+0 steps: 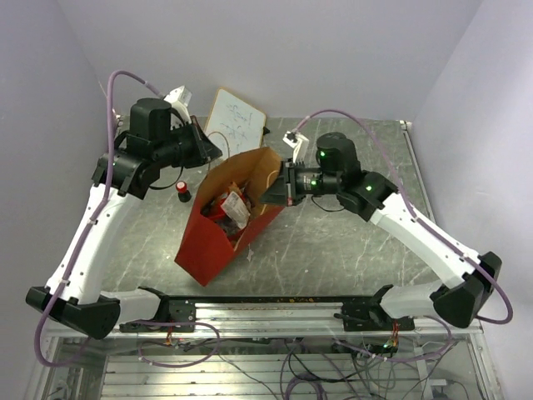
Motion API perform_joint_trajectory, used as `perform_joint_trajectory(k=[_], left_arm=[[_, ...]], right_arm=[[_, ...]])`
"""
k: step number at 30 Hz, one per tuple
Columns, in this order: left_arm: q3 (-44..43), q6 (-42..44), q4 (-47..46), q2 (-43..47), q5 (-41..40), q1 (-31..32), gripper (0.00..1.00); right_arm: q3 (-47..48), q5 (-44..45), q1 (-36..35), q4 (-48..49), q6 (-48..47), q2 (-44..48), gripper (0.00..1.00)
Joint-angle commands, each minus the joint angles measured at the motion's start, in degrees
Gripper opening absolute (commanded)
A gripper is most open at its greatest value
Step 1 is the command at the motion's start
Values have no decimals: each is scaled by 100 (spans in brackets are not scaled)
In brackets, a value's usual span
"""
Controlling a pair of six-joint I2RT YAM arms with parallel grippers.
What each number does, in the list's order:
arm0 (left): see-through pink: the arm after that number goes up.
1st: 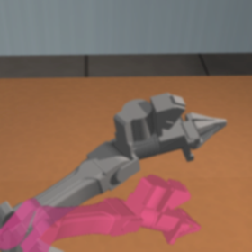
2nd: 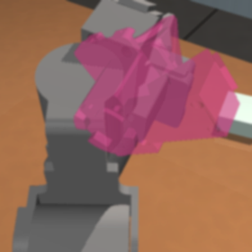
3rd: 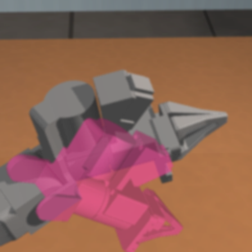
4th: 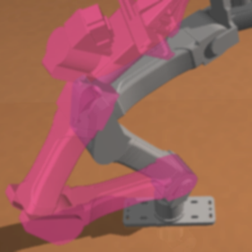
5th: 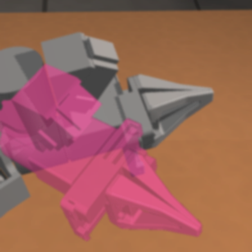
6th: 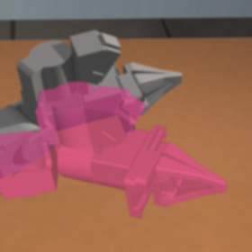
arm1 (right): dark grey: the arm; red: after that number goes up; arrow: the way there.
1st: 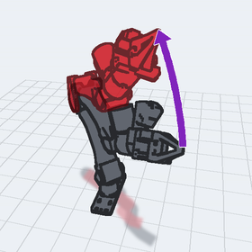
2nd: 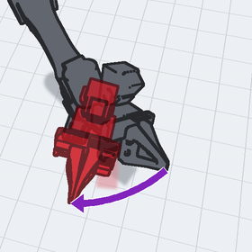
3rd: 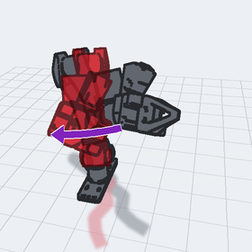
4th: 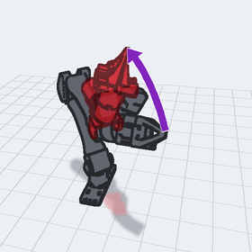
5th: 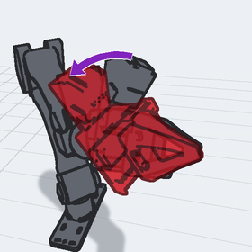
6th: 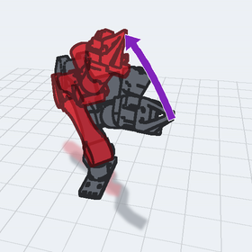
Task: Take the snacks out of the paper bag
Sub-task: Adjust the paper bag at the center of the board.
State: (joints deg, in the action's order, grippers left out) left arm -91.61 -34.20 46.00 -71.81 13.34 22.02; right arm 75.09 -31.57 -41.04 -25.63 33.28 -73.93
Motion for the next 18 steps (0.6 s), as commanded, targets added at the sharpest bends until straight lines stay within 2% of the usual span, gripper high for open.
perform_joint_trajectory(k=[1,5,9,15,18], left_arm=[[-115,66,-203,347,-168,-157,7],[-205,124,-222,351,-157,-189,7],[-176,203,-298,308,-4,-197,8],[571,-68,-1157,382,882,-190,14],[815,-181,-1482,370,1246,-190,11]], right_arm=[[462,428,-191,620,324,-195,1],[387,493,-268,476,281,-192,1],[-175,556,-319,296,401,114,1],[-1447,810,-555,82,882,1047,3],[-1734,1004,-567,-261,1029,1375,5]])
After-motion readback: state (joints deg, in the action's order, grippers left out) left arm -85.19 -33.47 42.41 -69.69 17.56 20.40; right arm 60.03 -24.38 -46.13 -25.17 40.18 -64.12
